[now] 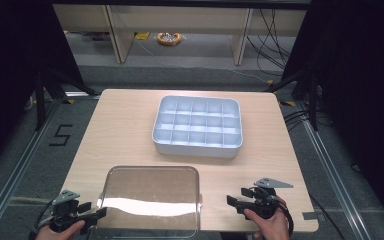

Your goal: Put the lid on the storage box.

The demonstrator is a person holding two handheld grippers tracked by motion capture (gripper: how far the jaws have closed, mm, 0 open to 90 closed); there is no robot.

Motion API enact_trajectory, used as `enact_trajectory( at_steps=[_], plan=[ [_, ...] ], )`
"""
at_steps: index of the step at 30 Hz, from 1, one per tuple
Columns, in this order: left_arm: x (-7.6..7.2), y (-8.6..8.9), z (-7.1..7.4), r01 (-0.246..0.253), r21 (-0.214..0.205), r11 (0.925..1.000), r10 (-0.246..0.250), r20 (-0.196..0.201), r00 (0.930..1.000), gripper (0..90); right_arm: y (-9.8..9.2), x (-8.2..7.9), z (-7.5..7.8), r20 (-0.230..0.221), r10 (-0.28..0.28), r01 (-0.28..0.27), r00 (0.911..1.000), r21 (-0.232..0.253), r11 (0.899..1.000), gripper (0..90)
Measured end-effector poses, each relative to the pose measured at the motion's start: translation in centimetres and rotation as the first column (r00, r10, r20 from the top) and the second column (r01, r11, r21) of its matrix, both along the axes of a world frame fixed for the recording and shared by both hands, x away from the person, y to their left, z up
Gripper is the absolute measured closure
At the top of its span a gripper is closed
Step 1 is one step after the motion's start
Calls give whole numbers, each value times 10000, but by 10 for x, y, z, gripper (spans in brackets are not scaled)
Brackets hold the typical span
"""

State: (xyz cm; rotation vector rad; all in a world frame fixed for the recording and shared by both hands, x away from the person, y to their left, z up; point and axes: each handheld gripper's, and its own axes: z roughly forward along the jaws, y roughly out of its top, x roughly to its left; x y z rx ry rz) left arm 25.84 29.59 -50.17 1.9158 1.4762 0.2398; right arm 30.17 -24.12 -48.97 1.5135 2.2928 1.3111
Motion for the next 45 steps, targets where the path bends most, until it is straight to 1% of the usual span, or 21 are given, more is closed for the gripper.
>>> enact_trajectory(
  at_steps=[1, 2, 3, 4, 5, 6, 8, 9, 10, 11, 14, 22, 24, 29, 35, 37, 38, 39, 42, 44, 45],
  plan=[
    [0, 0, 0, -22, -36, 10000, 22, 9, 10000, 343, 3, -1, 0, -284, -56, 63, 9996, 237, 9997, 282],
    [-1, 0, 0, 58, -27, 10000, -58, -68, 10000, 358, 4, 0, 0, 27, 81, -81, 10000, 26, 10000, 282],
    [0, 0, -1, 126, 13, 9999, -126, -110, 9999, 369, 9, -1, 0, -351, 57, -43, 9994, 402, 9992, 282],
    [0, 0, -1, 200, -47, 9998, -201, -125, 9997, 384, 11, -1, 1, -405, 154, -134, 9991, 497, 9987, 283],
    [0, 0, -1, 200, -47, 9998, -201, -125, 9997, 400, 11, -1, 1, -405, 154, -134, 9991, 497, 9987, 283],
    [1, -3, -2, 254, 3, 9997, -254, -210, 9995, 415, 15, 1, 0, -122, 457, -454, 9989, 238, 9987, 283],
    [1, -4, -3, 418, 68, 9991, -416, -231, 9989, 449, 23, 1, 1, -391, 460, -450, 9982, 259, 9987, 284],
    [2, -6, -4, 458, 72, 9989, -456, -260, 9986, 465, 27, 1, 1, -460, 535, -509, 9975, 554, 9972, 289],
    [2, -6, -5, 599, 204, 9980, -592, -347, 9976, 479, 27, 4, -1, -234, 722, -715, 9971, 269, 9971, 294],
    [2, -8, -5, 495, 227, 9985, -488, -285, 9984, 487, 30, 4, 0, -252, 822, -813, 9963, 356, 9961, 295],
    [1, -9, -4, 689, 485, 9964, -676, -267, 9974, 505, 38, 6, -2, -376, 915, -902, 9951, 365, 9953, 304],
    [1, -23, -4, 1075, 584, 9925, -1064, -213, 9941, 547, 55, 12, -6, -921, 1054, -997, 9901, 646, 9929, 334],
    [2, -28, -3, 1433, 722, 9870, -1415, -293, 9895, 560, 57, 15, -7, -1014, 950, -890, 9903, 620, 9941, 338],
    [1, -34, -3, 1640, 718, 9838, -1628, -219, 9864, 585, 61, 19, -11, -1177, 722, -677, 9904, 418, 9968, 339],
    [1, -44, -6, 1540, 320, 9876, -1540, -15, 9881, 592, 63, 22, -13, -1493, 502, -430, 9875, 512, 9978, 337],
    [1, -46, -5, 1550, 473, 9868, -1547, -101, 9879, 591, 64, 24, -16, -1695, 274, -202, 9851, 440, 9988, 302],
    [1, -46, -5, 1559, 443, 9868, -1557, -82, 9878, 590, 63, 24, -17, -1704, 397, -310, 9846, 538, 9981, 301],
    [2, -46, -6, 1488, 335, 9883, -1489, 9, 9888, 592, 64, 24, -18, -1751, 46, 44, 9845, 508, 9987, 294],
    [1, -45, -6, 1620, 279, 9864, -1621, 10, 9868, 595, 63, 23, -20, -2044, -354, 598, 9782, 1144, 9916, 289],
    [1, -46, -6, 1476, 368, 9884, -1479, 56, 9890, 591, 59, 22, -22, -2273, -557, 936, 9722, 1594, 9828, 302],
    [2, -46, -6, 1508, 365, 9879, -1510, 19, 9885, 591, 59, 22, -22, -2273, -557, 936, 9722, 1594, 9828, 302]
  ],
)
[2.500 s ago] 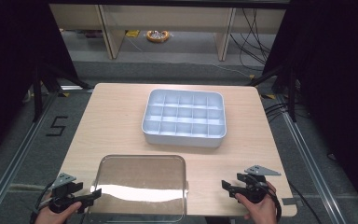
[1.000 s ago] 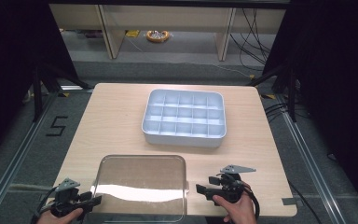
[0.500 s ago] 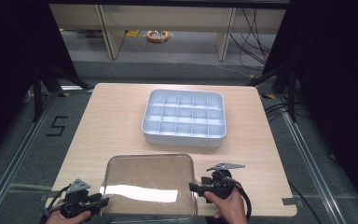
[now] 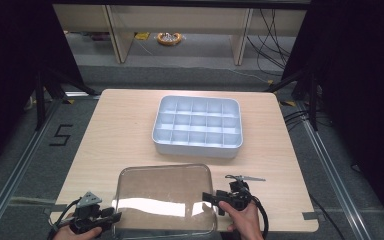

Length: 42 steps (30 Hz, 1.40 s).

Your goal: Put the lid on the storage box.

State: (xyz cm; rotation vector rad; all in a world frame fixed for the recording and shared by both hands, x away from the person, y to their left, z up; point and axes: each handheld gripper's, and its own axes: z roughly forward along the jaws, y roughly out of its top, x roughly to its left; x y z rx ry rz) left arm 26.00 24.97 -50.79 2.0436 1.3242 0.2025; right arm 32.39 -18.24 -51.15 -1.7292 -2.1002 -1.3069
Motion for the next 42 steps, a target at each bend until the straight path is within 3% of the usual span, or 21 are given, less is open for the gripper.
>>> enact_trajectory(
  at_steps=[2, 6, 7, 10, 12, 15, 17, 18, 19, 20, 21, 22, 23, 24, 29, 34, 36, 39, 40, 41, 42],
  plan=[
    [0, 0, 0, -49, 121, 9999, 49, 33, 10000, 576, -6, -1, -4, -120, -289, 296, 9995, 548, 9981, 343],
    [0, 2, 2, 135, 356, 9993, -133, -52, 9999, 553, -8, -4, -7, -270, -399, 420, 9988, 822, 9957, 384],
    [-1, 2, 2, 134, 353, 9993, -133, -50, 9999, 552, -7, -7, -4, -936, -652, 758, 9935, 1151, 9905, 390],
    [-1, 2, 2, 123, 341, 9993, -122, -46, 9999, 552, -11, -8, -7, -841, -706, 808, 9940, 1255, 9888, 418],
    [0, 3, 2, 224, 418, 9989, -219, -115, 9997, 552, -13, -10, -7, -1257, -658, 872, 9899, 1736, 9809, 430],
    [1, 4, 1, 199, 340, 9992, -199, 1, 9998, 545, -8, -11, -11, -980, -426, 609, 9943, 1926, 9794, 509],
    [1, 4, 2, 231, 314, 9992, -230, -30, 9997, 545, -5, -13, -7, -1332, -629, 863, 9891, 1784, 9802, 533],
    [0, 4, 2, 251, 305, 9992, -251, -18, 9997, 540, -7, -12, -4, -642, -433, 522, 9970, 1431, 9883, 582],
    [1, 4, 1, 150, 23, 9999, -150, -8, 9999, 531, -8, -12, -2, -481, -374, 441, 9981, 1477, 9881, 627],
    [1, 4, 1, 150, 23, 9999, -150, -8, 9999, 519, -8, -12, -2, -481, -374, 441, 9981, 1477, 9881, 627],
    [2, 3, 0, -55, -210, 9998, 55, -5, 10000, 510, -9, -17, 5, -995, -456, 634, 9940, 1841, 9809, 700],
    [1, 3, -1, -58, -342, 9994, 61, 83, 9999, 505, -11, -15, 1, -110, -251, 267, 9996, 1769, 9839, 702],
    [2, 5, 0, 117, -189, 9998, -117, -25, 9999, 503, -11, -17, 2, 16, -225, 218, 9997, 1800, 9834, 701],
    [2, 5, 0, 144, -227, 9996, -145, -77, 9999, 497, -9, -20, 6, -293, -320, 372, 9991, 1988, 9793, 706],
    [2, 3, -1, -50, -454, 9990, 50, 12, 10000, 467, -10, -26, 10, 727, -75, -78, 9973, 2075, 9782, 716],
    [3, 7, -1, 163, -653, 9977, -173, -145, 9997, 420, -10, -32, 16, 1048, 3, -226, 9945, 2115, 9771, 728],
    [3, 7, -1, 32, -381, 9993, -31, 21, 10000, 300, -10, -31, 22, 1344, 261, -545, 9906, 2121, 9757, 746],
    [6, 9, -3, -327, -1209, 9921, 302, -225, 9993, 270, -11, -29, 24, 1634, 434, -762, 9856, 2002, 9768, 785],
    [6, 10, -2, -275, -1398, 9898, 214, -449, 9988, 250, -11, -29, 28, 1184, 342, -646, 9924, 2635, 9625, 806],
    [6, 10, -2, -275, -1398, 9898, 214, -449, 9988, 272, -11, -29, 28, 1184, 342, -646, 9924, 2635, 9625, 806],
    [6, 9, -3, -249, -1483, 9886, 192, -400, 9990, 298, -11, -24, 28, 1804, 560, -985, 9820, 2358, 9668, 806]
  ],
)
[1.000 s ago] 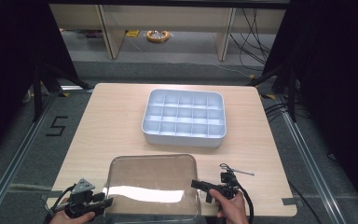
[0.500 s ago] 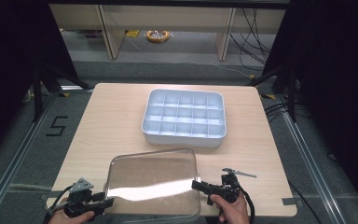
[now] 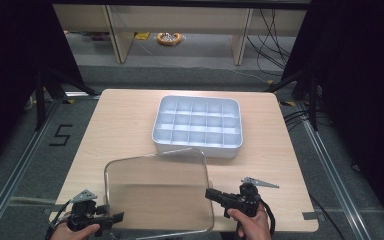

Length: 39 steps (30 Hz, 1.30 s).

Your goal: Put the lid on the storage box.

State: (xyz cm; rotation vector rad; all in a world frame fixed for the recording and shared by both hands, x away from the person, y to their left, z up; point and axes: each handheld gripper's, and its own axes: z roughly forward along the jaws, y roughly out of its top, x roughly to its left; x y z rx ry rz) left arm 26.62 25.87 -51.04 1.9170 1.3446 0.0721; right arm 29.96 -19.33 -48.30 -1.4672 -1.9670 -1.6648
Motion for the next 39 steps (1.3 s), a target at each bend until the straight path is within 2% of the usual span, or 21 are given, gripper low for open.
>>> enact_trajectory(
  at_steps=[2, 4, 6, 7, 8, 12, 15, 18, 21, 23, 25, 26, 27, 28, 29, 30, 32, 33, 35, 38, 39],
  plan=[
    [0, -1, 0, -20, 46, 10000, 20, 45, 10000, 302, 0, 3, 1, -45, 28, -28, 10000, 81, 10000, 805],
    [0, 3, 1, -362, -577, 9977, 363, -1, 9993, 379, -3, 5, 0, -110, -84, 86, 9999, 162, 9998, 805],
    [0, 5, 2, -441, -706, 9965, 439, -43, 9990, 420, -4, 6, 0, -121, -140, 143, 9998, 180, 9997, 805],
    [0, 6, 4, -542, -837, 9950, 550, 66, 9985, 463, -6, 6, 0, 17, -229, 229, 9997, 137, 9996, 801],
    [1, 7, 6, -697, -1029, 9922, 719, 185, 9972, 485, -6, 6, 2, -83, -271, 271, 9996, 41, 9996, 796],
    [2, 8, 18, -1063, -1304, 9857, 1156, 656, 9911, 544, -3, 7, 10, 115, -390, 399, 9992, -900, 9951, 764],
    [2, 7, 23, -1133, -1343, 9845, 1237, 723, 9897, 534, 0, 9, 15, 155, -356, 372, 9992, -1190, 9922, 753],
    [4, 3, 34, -1159, -1470, 9823, 1283, 786, 9886, 526, 2, 15, 29, 586, -391, 496, 9975, -1904, 9805, 726],
    [8, -4, 44, -1035, -1543, 9826, 1189, 938, 9885, 527, 2, 19, 41, 641, -667, 798, 9957, -2308, 9697, 696],
    [10, -7, 48, -984, -1529, 9833, 1138, 958, 9889, 523, 1, 21, 46, 642, -686, 821, 9956, -2404, 9672, 686],
    [20, -18, 58, -947, -1364, 9861, 1116, 1222, 9862, 517, -4, 27, 58, 780, -978, 1155, 9921, -2710, 9556, 668],
    [20, -18, 58, -947, -1364, 9861, 1116, 1222, 9862, 519, -6, 29, 62, 824, -1031, 1219, 9913, -2731, 9542, 665],
    [25, -20, 61, -865, -1297, 9878, 1032, 1281, 9864, 519, -6, 29, 62, 824, -1031, 1219, 9913, -2731, 9542, 665],
    [36, -25, 68, -818, -1301, 9881, 993, 1343, 9860, 531, -9, 34, 71, 904, -1131, 1344, 9895, -2829, 9497, 659],
    [36, -25, 68, -818, -1301, 9881, 993, 1343, 9860, 541, -9, 34, 71, 904, -1131, 1344, 9895, -2829, 9497, 659],
    [47, -30, 76, -619, -1231, 9905, 783, 1335, 9880, 547, -14, 39, 78, 1076, -1302, 1565, 9856, -2925, 9434, 650],
    [52, -33, 79, -536, -1141, 9920, 695, 1406, 9876, 573, -17, 44, 87, 842, -1646, 1819, 9828, -2827, 9418, 643],
    [64, -40, 86, -515, -1002, 9936, 662, 1489, 9866, 580, -20, 49, 91, 1027, -1648, 1883, 9810, -2955, 9366, 642],
    [71, -43, 89, -491, -1051, 9932, 643, 1464, 9871, 583, -24, 54, 93, 1140, -1636, 1906, 9799, -2945, 9365, 643],
    [91, -51, 99, -345, -913, 9952, 468, 1363, 9896, 582, -30, 65, 102, 1305, -1913, 2234, 9728, -3123, 9233, 638],
    [97, -54, 102, -366, -926, 9950, 494, 1401, 9889, 582, -34, 71, 107, 1030, -2145, 2360, 9713, -3025, 9235, 634]
  ],
)
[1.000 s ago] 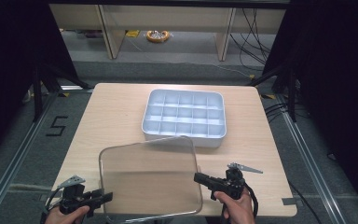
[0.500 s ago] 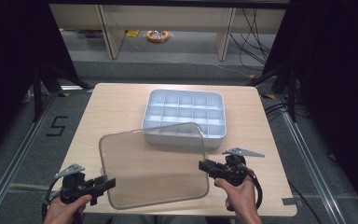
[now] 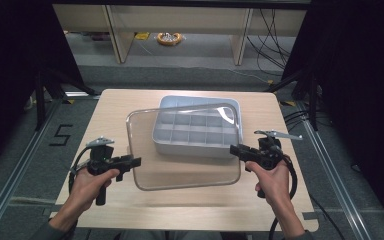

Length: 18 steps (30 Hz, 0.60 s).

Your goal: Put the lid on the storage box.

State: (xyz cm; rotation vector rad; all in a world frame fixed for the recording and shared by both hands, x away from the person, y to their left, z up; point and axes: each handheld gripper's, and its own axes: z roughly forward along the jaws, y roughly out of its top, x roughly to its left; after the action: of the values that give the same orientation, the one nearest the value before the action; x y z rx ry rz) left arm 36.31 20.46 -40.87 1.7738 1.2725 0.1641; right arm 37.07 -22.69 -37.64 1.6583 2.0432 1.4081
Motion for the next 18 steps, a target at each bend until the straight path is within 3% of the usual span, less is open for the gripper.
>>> enact_trajectory(
  at_steps=[1, 2, 3, 4, 6, 7, 8, 9, 14, 15, 18],
  plan=[
    [9, -5, 6, -48, 37, 10000, 48, 38, 10000, 582, -2, 4, 0, 118, -31, 33, 9999, -174, 9998, 634],
    [15, -7, 9, -1, 92, 10000, 1, 63, 10000, 583, -4, 6, 2, -55, -123, 123, 9999, -10, 9999, 630],
    [20, -8, 13, 190, 345, 9992, -191, 6, 9998, 584, -7, 11, 2, 169, -48, 51, 9998, -208, 9998, 625],
    [24, -12, 15, -60, 237, 9997, 58, 75, 10000, 584, -8, 14, 2, 63, -155, 156, 9999, -164, 9997, 621],
    [34, -15, 20, 154, 479, 9987, -155, 13, 9999, 584, -11, 22, 2, 144, -246, 250, 9996, -285, 9993, 615],
    [34, -15, 20, 154, 479, 9987, -155, 13, 9999, 584, -11, 23, 3, -125, -436, 434, 9990, -143, 9990, 613],
    [39, -18, 22, 42, 384, 9993, -41, -27, 10000, 584, -11, 23, 3, -125, -436, 434, 9990, -143, 9990, 613],
    [43, -18, 23, 231, 589, 9980, -225, -113, 9997, 583, -14, 27, 2, 1, -356, 356, 9994, -252, 9990, 613],
    [62, -26, 30, 102, 603, 9981, -87, -241, 9997, 577, -17, 36, 3, -236, -653, 651, 9976, -120, 9978, 609],
    [66, -27, 31, 163, 651, 9977, -147, -264, 9995, 577, -20, 39, 1, -64, -566, 563, 9984, -336, 9978, 605],
    [76, -34, 33, 109, 764, 9970, -85, -316, 9995, 571, -24, 48, 1, -380, -834, 813, 9958, -526, 9953, 587]
  ],
)
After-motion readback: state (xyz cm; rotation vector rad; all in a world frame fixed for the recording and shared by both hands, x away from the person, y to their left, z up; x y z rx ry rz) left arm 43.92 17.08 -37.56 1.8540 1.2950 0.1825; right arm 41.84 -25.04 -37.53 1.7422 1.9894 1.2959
